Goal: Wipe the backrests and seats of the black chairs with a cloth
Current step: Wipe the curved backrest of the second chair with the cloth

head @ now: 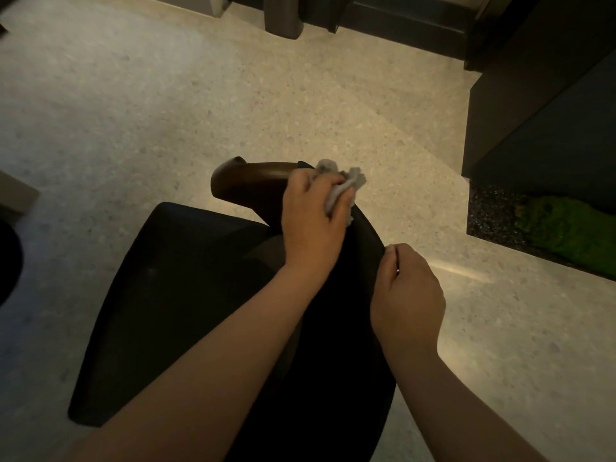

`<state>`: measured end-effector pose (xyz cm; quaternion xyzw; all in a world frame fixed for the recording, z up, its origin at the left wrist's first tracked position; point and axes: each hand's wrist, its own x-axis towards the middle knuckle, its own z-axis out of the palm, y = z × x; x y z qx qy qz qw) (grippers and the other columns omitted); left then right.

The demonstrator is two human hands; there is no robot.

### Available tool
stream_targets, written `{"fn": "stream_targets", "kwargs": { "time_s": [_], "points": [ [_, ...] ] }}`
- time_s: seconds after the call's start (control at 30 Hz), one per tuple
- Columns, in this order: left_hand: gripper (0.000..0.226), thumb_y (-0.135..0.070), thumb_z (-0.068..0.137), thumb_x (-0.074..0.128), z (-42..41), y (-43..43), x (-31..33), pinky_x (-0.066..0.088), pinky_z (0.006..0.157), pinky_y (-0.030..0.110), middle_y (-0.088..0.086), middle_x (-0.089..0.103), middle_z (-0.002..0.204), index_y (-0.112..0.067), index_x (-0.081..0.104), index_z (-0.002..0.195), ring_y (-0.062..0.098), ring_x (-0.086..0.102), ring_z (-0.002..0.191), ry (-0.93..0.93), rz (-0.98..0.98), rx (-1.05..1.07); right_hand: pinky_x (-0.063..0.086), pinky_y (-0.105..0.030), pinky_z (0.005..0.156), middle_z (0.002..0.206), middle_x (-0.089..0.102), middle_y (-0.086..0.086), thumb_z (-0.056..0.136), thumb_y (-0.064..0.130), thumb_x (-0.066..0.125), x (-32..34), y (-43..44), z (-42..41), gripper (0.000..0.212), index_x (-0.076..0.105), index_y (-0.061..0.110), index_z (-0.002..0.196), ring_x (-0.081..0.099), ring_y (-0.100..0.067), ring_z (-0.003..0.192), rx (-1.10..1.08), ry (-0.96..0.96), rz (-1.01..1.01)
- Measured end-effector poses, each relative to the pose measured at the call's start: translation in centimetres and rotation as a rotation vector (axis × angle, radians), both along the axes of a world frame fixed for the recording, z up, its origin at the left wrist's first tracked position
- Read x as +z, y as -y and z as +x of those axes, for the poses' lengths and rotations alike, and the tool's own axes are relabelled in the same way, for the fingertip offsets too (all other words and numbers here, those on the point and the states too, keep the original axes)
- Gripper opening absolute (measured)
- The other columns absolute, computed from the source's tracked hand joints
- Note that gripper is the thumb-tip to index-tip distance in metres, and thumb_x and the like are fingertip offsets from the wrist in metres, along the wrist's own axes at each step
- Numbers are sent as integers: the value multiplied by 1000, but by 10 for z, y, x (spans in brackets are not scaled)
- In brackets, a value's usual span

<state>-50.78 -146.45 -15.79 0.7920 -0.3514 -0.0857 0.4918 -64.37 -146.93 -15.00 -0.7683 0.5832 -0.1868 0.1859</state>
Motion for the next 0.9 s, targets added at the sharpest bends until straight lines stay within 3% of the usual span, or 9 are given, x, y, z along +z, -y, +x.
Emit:
{"fn": "stream_targets", "kwargs": {
  "time_s": [0.13,0.3,0.43,0.6,0.67,0.8,0.9],
  "points": [
    [30,-39,93,60,1,10,-12,49,83,32,2,49,112,-18,64,114,17,48,98,111,77,64,23,-20,50,69,52,2,101,26,35,1,0,0,30,55,14,82,44,-11,56,0,0,-10],
    [35,-44,93,50,9,12,-23,54,84,35,-4,48,111,-15,62,107,13,57,93,-16,36,226,24,-18,50,70,54,2,102,26,36,0,0,0,30,57,14,84,46,-10,56,-1,10,-6],
    [19,-35,96,54,16,-4,-33,53,86,29,-11,43,109,-18,61,102,8,57,92,-98,51,316,25,-17,51,70,54,2,101,27,36,0,0,0,30,57,14,84,46,-10,57,2,16,-5],
    [28,-29,96,56,18,-52,-77,47,86,27,-2,45,120,-19,57,122,10,55,96,-184,359,153,26,-18,51,69,54,2,101,28,35,-1,0,0,32,57,14,82,46,-11,56,8,31,-25],
    [29,-30,96,55,15,-67,-88,43,81,21,3,48,123,-18,57,122,7,55,93,-277,392,113,28,-18,51,69,54,2,101,28,36,-1,0,0,32,57,14,82,47,-12,56,7,27,-32],
    [22,-32,97,55,4,-60,-72,36,69,7,-1,47,118,-19,58,115,-8,49,89,-243,195,204,29,-18,52,70,54,2,101,27,35,-1,0,0,31,56,14,82,48,-12,58,7,20,-19],
    [12,-33,96,56,-7,-38,-50,44,75,8,-8,42,117,-25,55,106,-3,52,94,-234,-6,199,28,-18,52,70,55,2,102,27,36,-1,0,0,30,57,14,84,48,-11,58,4,23,-9]
  ]
}}
